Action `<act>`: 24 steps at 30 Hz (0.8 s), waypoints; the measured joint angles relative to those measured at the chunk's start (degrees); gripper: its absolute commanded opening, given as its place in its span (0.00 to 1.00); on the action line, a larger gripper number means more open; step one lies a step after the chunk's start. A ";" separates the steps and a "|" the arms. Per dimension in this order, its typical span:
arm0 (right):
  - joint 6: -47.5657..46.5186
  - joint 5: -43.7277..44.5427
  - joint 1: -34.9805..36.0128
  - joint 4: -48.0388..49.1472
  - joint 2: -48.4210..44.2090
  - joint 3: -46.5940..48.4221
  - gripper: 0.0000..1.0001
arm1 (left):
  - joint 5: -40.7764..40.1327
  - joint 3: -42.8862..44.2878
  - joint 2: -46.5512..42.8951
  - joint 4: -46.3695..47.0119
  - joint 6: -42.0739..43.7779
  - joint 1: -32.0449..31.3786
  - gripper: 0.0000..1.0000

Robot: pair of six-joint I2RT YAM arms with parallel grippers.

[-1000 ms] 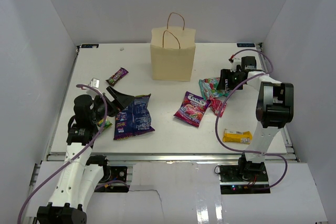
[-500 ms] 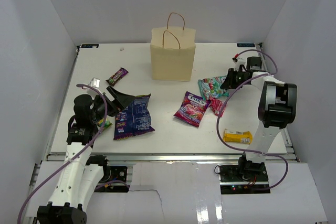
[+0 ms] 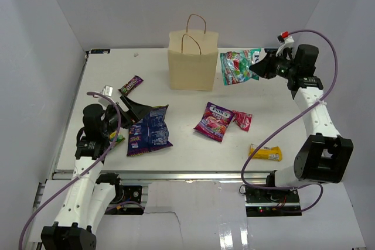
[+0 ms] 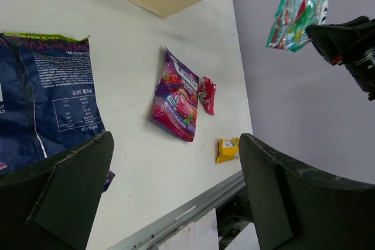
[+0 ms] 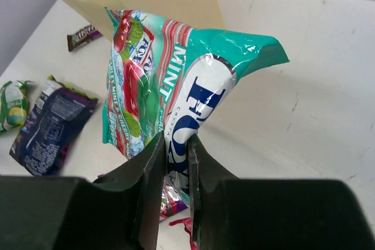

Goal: Place the snacks into the paper bag

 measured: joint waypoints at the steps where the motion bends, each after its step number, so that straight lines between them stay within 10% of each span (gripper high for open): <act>1: 0.76 0.33 0.26 0.13 -0.48 1.22 0.08 | 0.17 0.00 0.44 0.17 0.09 0.00 0.98; 24: -12.48 25.33 23.93 -0.31 24.68 46.23 0.08 | 2.05 -0.63 0.02 1.77 -1.16 0.00 0.98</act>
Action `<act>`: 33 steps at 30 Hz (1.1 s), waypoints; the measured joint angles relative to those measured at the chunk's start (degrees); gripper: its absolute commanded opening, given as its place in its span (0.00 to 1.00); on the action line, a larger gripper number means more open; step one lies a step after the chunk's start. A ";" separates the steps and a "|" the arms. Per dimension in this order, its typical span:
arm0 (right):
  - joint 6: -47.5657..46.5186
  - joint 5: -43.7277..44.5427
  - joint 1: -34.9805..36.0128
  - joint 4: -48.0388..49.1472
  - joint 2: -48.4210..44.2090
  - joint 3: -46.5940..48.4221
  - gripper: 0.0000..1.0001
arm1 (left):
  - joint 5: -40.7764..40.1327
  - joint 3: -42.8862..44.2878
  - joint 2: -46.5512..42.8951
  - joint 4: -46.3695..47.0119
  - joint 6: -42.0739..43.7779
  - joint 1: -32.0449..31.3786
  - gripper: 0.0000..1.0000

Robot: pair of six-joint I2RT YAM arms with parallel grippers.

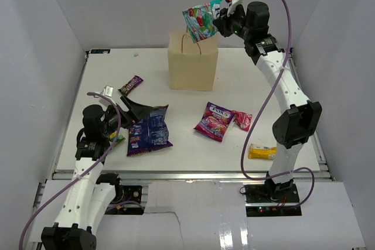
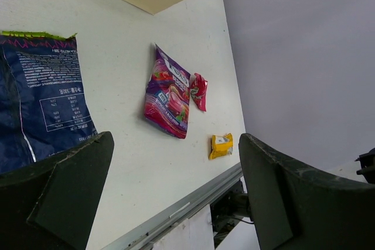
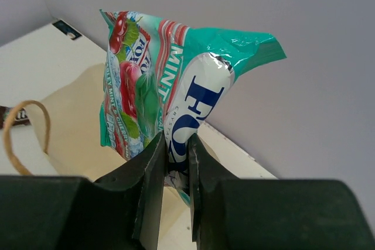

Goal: Place the snacks into the paper bag

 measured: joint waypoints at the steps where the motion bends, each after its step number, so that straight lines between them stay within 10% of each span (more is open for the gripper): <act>1: -0.98 0.59 0.24 -0.33 0.52 -0.11 0.08 | 0.00 0.00 -0.07 -0.02 -0.02 0.00 0.98; 4: -4.39 1.77 0.96 0.24 0.61 -2.23 0.08 | -0.11 0.00 -0.02 -0.04 -0.39 0.00 0.98; 8: -10.19 1.73 2.56 1.33 -1.27 -9.51 0.48 | -1.62 0.00 1.44 -0.48 -0.81 0.00 0.98; 12: -14.82 0.79 3.89 1.11 -1.70 -14.36 0.67 | -5.97 2.12 7.58 -4.33 -0.68 -0.02 0.98; 24: -18.32 -11.72 -4.90 -7.89 -15.26 -17.22 0.77 | -19.06 29.03 41.59 -12.57 8.39 1.27 0.86; 33: -24.44 -23.58 -10.19 -18.86 -30.99 -51.23 0.77 | -28.41 45.35 63.78 -13.88 28.96 2.19 0.78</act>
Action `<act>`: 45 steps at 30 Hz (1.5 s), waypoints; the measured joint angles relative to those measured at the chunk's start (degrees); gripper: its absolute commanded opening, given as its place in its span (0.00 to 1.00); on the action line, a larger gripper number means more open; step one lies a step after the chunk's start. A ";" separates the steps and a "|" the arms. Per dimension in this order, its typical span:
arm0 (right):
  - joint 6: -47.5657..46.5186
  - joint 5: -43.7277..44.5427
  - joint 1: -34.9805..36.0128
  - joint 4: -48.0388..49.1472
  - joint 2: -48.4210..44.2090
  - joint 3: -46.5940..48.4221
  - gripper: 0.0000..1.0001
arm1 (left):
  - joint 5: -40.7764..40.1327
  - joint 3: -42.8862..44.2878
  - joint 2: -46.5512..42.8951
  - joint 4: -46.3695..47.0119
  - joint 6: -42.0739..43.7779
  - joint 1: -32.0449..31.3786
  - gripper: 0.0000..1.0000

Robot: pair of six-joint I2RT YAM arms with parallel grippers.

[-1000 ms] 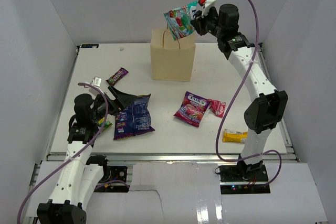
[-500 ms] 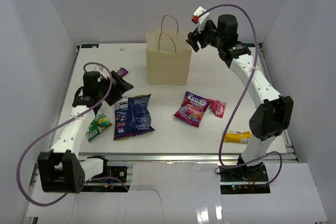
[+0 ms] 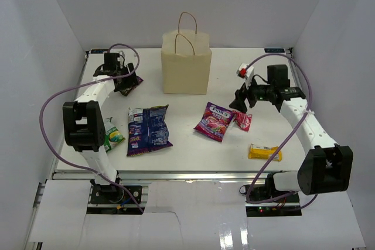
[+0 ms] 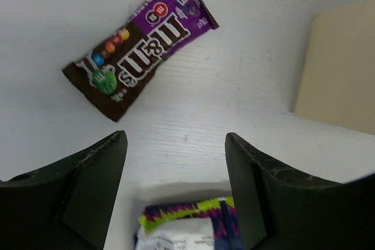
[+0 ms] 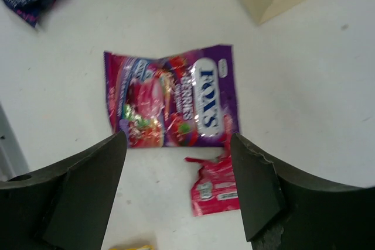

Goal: Place the snacks into the paper bag

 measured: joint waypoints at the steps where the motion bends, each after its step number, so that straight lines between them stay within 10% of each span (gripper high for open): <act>1: -0.57 -0.57 -0.02 -1.11 -0.33 -2.73 0.77 | -0.72 1.20 1.73 0.09 3.28 0.00 0.79; 19: -3.06 -4.26 -1.49 -4.04 0.39 -7.45 0.75 | -1.42 10.27 16.98 3.54 28.57 0.00 0.72; 35: -2.05 -4.81 -1.88 -4.09 0.98 -6.21 0.75 | 2.27 8.35 16.11 5.46 26.67 0.09 0.03; 45: -2.05 -5.55 -2.54 -4.07 -0.20 -6.21 0.75 | 7.72 3.08 0.13 6.40 17.00 0.02 0.00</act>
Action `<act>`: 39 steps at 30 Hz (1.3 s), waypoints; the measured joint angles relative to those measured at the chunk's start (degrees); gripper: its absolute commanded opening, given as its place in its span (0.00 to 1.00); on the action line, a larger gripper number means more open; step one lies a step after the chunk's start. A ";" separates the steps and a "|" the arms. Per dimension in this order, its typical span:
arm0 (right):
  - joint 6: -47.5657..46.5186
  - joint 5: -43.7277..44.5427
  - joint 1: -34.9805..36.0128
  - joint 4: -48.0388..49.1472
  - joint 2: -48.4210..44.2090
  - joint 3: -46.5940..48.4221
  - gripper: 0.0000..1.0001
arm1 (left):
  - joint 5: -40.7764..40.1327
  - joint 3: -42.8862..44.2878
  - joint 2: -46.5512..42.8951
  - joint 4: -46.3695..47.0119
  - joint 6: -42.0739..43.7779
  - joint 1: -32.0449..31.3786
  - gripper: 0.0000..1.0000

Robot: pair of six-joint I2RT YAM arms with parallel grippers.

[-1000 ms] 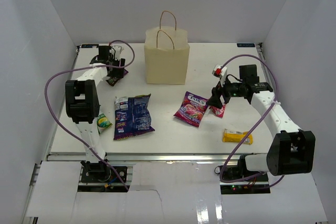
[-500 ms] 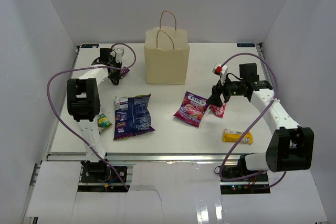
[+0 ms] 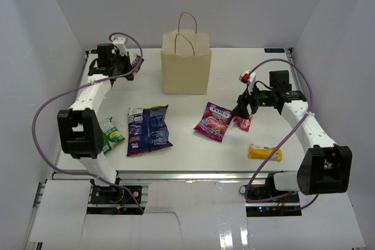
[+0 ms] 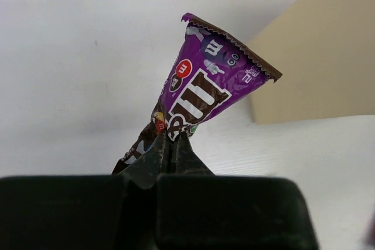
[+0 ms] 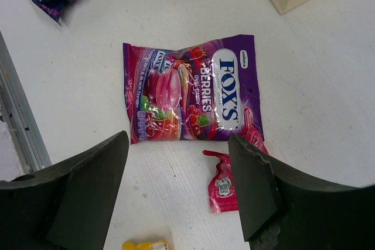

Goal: Place the snacks into the paper bag

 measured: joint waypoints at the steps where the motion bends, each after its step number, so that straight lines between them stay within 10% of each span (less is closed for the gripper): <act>1: 0.00 -0.20 -0.04 0.00 -0.26 0.00 0.75 | 0.76 -0.02 -2.69 0.61 -0.98 -0.09 0.00; 11: -0.02 -1.66 -0.15 0.00 -1.46 -0.02 0.74 | 5.03 6.93 -15.23 7.69 -4.31 -7.45 0.00; 27: -1.68 -2.25 -0.15 -0.09 -3.82 -0.24 0.74 | 6.73 31.06 9.38 9.94 -3.89 -17.18 0.02; 36: -1.86 -2.16 0.00 -1.86 -0.33 -0.20 0.73 | 7.82 30.80 10.36 8.98 -5.09 -17.99 0.65; 39: 5.73 -0.48 0.37 -0.87 3.65 -0.22 0.75 | 7.17 29.44 8.37 8.66 -5.33 -18.29 0.72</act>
